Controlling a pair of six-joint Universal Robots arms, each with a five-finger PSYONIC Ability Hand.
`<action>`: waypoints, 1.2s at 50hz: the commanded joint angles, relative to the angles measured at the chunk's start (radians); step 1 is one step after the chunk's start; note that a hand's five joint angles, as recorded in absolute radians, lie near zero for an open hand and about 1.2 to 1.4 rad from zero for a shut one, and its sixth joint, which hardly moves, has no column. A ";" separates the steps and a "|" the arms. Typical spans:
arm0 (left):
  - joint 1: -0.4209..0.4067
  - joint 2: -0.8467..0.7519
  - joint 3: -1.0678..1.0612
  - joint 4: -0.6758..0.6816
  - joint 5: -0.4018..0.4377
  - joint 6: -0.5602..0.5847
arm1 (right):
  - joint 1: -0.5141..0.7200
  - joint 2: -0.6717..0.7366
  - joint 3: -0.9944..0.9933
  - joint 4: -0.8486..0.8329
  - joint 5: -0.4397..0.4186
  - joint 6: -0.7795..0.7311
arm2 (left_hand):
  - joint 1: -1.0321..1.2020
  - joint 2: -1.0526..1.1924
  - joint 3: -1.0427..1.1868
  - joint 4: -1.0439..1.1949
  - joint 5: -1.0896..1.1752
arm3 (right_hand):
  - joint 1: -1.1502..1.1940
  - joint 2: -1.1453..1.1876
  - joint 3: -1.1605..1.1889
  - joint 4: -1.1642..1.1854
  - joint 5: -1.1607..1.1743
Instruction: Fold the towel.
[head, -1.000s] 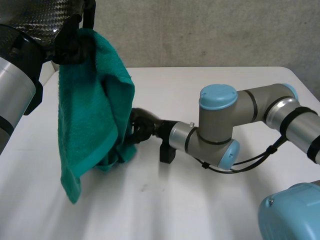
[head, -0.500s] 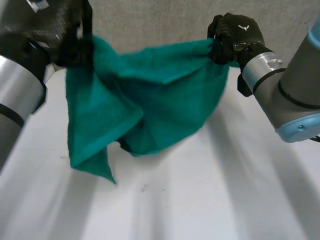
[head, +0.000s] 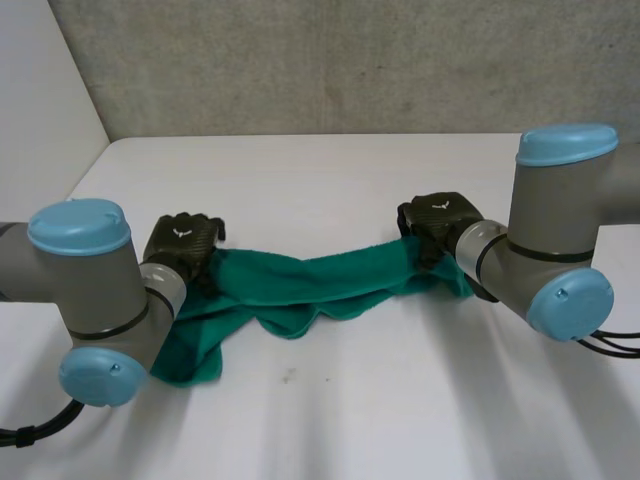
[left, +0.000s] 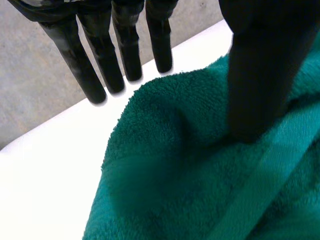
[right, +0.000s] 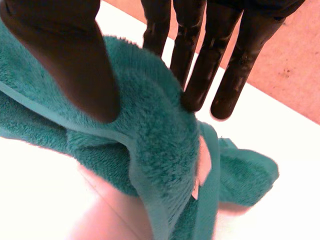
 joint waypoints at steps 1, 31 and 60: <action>-0.010 0.138 -0.012 -0.032 -0.002 -0.007 | -0.006 -0.019 0.019 -0.061 0.005 0.098 | -0.166 -0.214 -0.219 -0.210 -0.207 | -0.373 -0.498 -0.513 -0.515 -0.531; -0.055 0.257 -0.230 -0.177 -0.167 -0.372 | -0.093 0.042 0.152 -0.107 0.058 0.223 | 0.027 -0.021 -0.025 -0.017 -0.013 | 0.172 0.047 0.033 0.031 0.015; -0.015 -0.072 0.078 -0.167 -0.137 -0.328 | -0.214 -0.349 0.298 -0.187 0.019 0.068 | 0.151 0.103 0.098 0.107 0.110 | 0.615 0.490 0.475 0.473 0.457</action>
